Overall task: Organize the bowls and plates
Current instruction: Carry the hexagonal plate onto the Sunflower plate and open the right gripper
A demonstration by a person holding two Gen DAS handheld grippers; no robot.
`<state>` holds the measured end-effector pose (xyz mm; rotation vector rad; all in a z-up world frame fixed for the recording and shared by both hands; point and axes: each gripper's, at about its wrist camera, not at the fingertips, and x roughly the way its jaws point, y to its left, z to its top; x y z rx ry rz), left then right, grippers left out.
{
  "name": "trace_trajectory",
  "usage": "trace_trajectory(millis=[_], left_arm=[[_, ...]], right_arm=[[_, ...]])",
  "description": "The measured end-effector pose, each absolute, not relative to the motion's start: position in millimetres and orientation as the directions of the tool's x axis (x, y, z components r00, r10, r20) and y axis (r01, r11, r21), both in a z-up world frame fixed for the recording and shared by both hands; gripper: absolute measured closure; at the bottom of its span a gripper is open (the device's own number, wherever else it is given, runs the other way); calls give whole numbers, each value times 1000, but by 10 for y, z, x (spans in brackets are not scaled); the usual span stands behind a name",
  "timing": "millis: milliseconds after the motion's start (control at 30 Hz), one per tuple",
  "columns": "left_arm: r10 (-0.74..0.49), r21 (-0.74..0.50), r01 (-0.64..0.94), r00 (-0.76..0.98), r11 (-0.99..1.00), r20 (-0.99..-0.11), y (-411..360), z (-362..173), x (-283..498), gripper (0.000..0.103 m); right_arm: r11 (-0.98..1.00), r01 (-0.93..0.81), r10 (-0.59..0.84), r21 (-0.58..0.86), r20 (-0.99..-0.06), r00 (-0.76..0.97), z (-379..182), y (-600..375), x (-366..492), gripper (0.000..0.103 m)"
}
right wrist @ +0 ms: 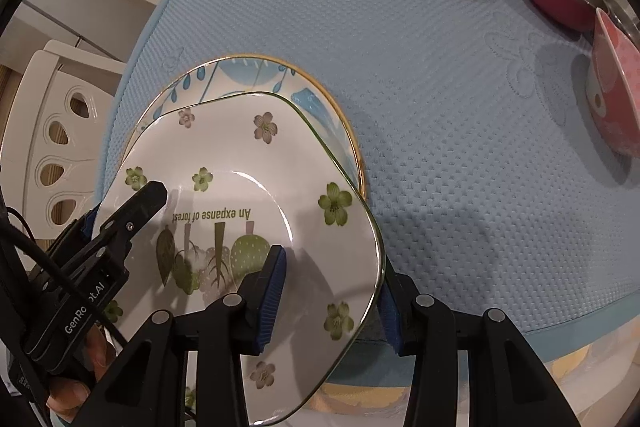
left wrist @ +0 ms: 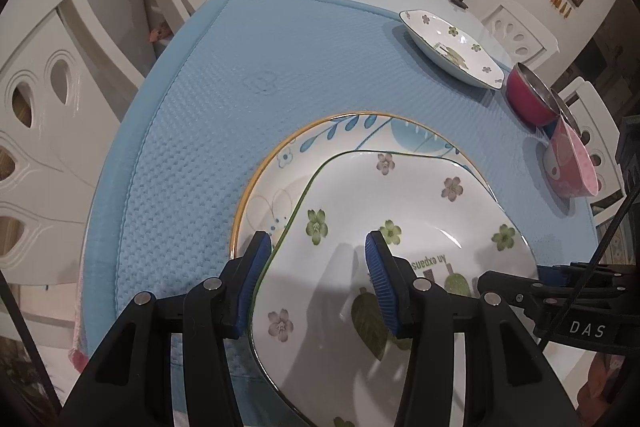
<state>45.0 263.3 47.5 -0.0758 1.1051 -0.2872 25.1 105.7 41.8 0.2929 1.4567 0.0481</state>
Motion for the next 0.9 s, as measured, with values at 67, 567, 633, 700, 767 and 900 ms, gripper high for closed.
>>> trace_trajectory(millis=[67,567,633,700,767,900], left_arm=[[-254,-188,188,445,964,-858,2662,546,464,58],[-263,-190,194,491,962,-831,2737,745,589,55],[-267,-190,202,491,961,-829,2703,759,611,55],[-271,-188,212,494,959,-826,2675,789,633,55],[-278,-187,224,499,956,-821,2644,835,665,55],[-297,-186,258,511,948,-807,2557,961,774,55]], right_arm=[[959,151,221,239,-967,126,443,1054,258,61],[963,114,227,245,-962,150,556,1168,351,61],[959,122,236,254,-960,148,565,1110,358,61],[957,126,241,260,-959,146,574,1083,367,61],[951,135,258,277,-956,140,581,1050,381,61],[933,162,296,320,-942,158,665,906,422,61]])
